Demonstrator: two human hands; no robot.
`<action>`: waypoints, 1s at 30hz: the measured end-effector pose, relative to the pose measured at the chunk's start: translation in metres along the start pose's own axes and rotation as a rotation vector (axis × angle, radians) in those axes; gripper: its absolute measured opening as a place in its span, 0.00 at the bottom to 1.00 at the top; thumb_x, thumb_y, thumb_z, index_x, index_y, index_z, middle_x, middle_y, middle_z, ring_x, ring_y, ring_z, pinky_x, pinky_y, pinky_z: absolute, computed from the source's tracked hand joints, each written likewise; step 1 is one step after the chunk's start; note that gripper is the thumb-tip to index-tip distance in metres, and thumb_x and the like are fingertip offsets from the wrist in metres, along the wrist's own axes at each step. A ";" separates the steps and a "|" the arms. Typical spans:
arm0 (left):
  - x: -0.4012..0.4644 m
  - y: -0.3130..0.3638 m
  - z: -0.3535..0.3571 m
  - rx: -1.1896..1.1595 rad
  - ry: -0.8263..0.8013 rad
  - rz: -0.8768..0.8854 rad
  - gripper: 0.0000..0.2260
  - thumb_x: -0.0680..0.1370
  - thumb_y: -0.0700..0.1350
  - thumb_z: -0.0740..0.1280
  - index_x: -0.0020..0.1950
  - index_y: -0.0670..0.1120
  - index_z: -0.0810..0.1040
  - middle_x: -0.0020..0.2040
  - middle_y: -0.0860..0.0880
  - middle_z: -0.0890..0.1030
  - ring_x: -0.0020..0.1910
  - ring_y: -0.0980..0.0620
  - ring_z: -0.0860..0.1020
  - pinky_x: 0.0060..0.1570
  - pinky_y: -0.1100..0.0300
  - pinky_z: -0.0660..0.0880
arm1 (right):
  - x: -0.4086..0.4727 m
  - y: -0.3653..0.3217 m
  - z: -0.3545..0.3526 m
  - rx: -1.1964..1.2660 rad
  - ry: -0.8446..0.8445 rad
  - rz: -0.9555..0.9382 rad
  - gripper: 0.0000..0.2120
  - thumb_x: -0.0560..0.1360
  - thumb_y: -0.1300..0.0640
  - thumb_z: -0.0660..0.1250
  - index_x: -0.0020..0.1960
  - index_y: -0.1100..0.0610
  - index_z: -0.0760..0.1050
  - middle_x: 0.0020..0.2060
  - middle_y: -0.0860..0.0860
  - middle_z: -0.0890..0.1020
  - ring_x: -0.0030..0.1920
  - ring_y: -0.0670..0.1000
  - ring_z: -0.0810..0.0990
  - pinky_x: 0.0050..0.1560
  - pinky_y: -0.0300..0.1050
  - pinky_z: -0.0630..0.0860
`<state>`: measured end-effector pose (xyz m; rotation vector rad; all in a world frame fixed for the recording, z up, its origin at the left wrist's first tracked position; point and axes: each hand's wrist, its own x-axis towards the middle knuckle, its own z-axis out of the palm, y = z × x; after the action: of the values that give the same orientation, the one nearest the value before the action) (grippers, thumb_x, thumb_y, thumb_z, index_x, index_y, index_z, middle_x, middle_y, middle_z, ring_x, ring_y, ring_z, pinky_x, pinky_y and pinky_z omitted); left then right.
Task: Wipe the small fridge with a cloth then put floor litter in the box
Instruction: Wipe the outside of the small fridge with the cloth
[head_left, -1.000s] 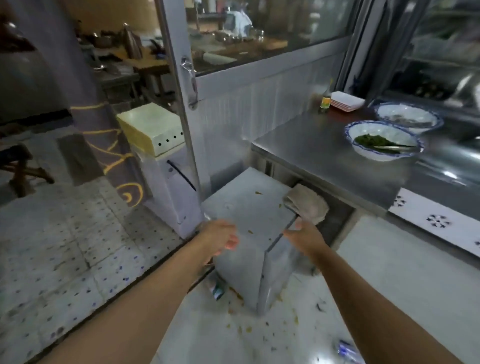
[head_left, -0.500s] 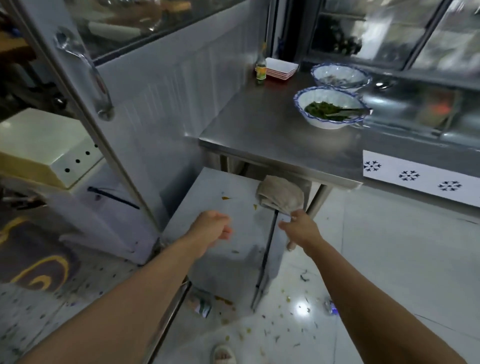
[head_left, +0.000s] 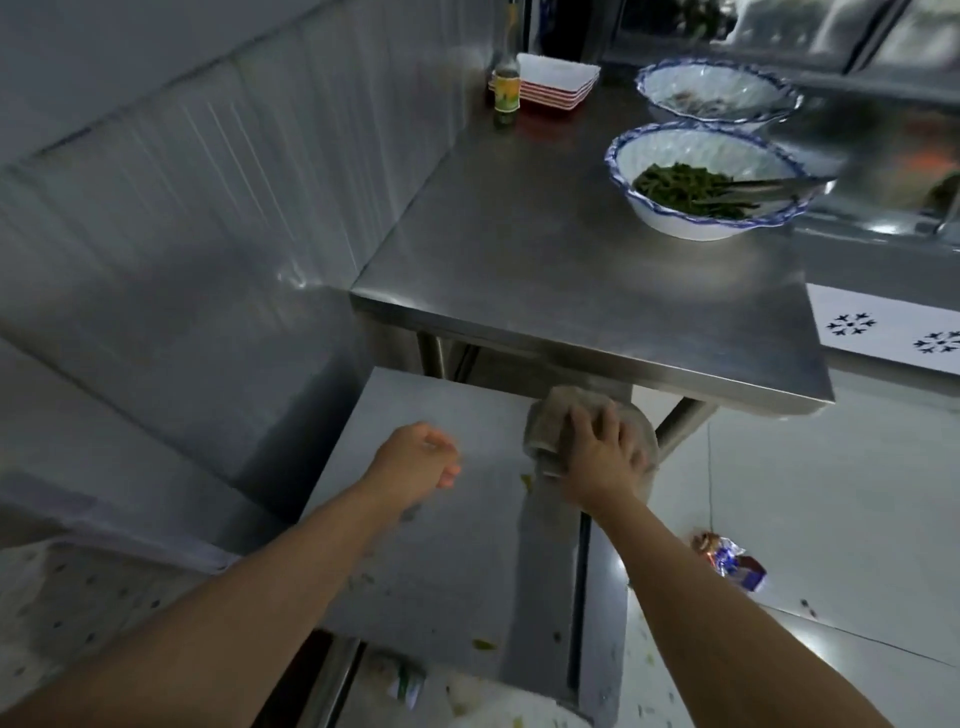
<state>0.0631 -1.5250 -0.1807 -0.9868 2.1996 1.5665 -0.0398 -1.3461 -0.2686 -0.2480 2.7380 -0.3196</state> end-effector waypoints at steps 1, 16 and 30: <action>0.008 -0.001 -0.001 0.013 -0.009 0.012 0.07 0.77 0.39 0.62 0.54 0.42 0.76 0.48 0.44 0.81 0.40 0.53 0.79 0.29 0.70 0.70 | 0.003 0.002 0.004 -0.032 0.000 0.006 0.39 0.72 0.48 0.68 0.75 0.43 0.48 0.75 0.52 0.48 0.74 0.63 0.47 0.70 0.67 0.53; 0.013 0.010 -0.034 0.082 -0.198 0.168 0.14 0.76 0.39 0.65 0.61 0.43 0.73 0.55 0.44 0.78 0.49 0.50 0.77 0.49 0.61 0.73 | -0.053 -0.055 -0.054 0.653 0.405 0.166 0.09 0.72 0.68 0.60 0.51 0.61 0.73 0.44 0.58 0.79 0.46 0.60 0.78 0.42 0.48 0.72; -0.008 0.016 -0.047 -0.469 -0.348 -0.031 0.14 0.72 0.40 0.70 0.58 0.43 0.77 0.49 0.43 0.82 0.46 0.44 0.81 0.41 0.53 0.78 | -0.115 -0.087 -0.068 1.538 -0.118 0.280 0.24 0.76 0.55 0.67 0.68 0.60 0.66 0.60 0.60 0.76 0.56 0.59 0.79 0.58 0.56 0.76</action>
<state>0.0663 -1.5616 -0.1471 -0.7756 1.6143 2.1078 0.0508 -1.3926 -0.1455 0.4958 1.6566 -1.9664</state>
